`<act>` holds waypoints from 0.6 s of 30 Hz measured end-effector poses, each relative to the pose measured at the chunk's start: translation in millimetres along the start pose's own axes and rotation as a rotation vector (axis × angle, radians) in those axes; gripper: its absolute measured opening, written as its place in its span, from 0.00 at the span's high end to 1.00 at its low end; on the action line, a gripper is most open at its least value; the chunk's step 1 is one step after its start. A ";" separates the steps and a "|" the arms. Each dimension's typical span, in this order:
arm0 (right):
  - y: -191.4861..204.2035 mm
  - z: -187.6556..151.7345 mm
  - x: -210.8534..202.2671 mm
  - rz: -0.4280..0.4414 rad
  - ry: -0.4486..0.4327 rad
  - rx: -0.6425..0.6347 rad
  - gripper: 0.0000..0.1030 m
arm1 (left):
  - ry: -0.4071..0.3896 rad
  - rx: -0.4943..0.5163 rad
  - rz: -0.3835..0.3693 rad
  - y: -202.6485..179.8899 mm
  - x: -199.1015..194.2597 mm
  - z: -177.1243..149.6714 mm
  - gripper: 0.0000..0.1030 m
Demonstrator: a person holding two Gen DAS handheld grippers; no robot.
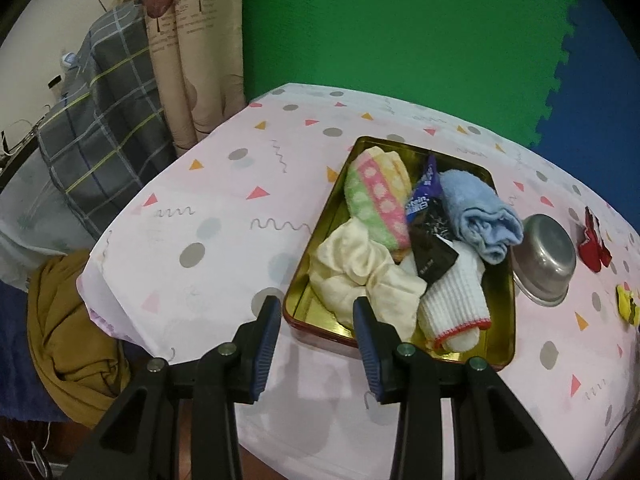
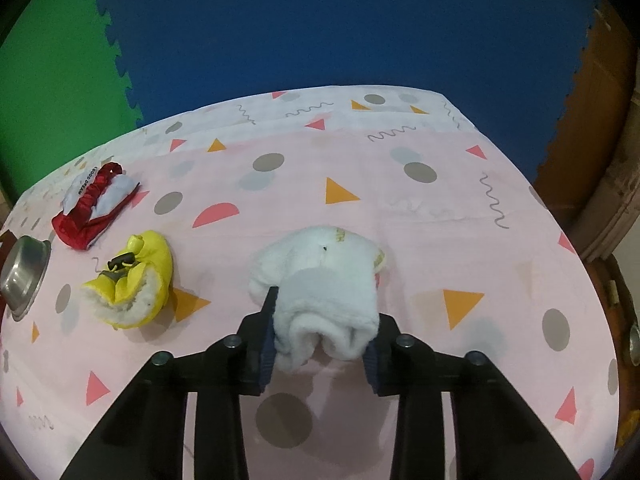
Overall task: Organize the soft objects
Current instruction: 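Carry the white sock with the right gripper toward the gold tin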
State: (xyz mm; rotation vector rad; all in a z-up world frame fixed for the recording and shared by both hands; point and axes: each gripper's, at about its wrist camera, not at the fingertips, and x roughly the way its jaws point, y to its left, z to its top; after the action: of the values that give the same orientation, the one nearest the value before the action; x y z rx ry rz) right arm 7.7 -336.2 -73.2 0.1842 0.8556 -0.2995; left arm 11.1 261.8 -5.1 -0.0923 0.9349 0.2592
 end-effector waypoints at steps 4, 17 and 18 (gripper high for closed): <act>8.9 -0.8 -6.4 -0.024 0.003 -0.029 0.71 | -0.004 0.003 -0.002 1.5 2.9 -1.4 0.63; 69.4 0.7 -47.7 0.034 -0.033 -0.157 0.71 | -0.061 -0.005 0.046 10.2 7.7 -3.3 0.63; 79.7 1.7 -53.6 0.050 -0.045 -0.175 0.71 | -0.058 -0.014 0.048 11.7 8.7 -3.5 0.63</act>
State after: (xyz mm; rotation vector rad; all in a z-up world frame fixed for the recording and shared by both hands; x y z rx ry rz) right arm 2.3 -251.6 -27.9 0.0355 0.8273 -0.1798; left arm 10.2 274.0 -13.8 -0.0746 0.8788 0.3111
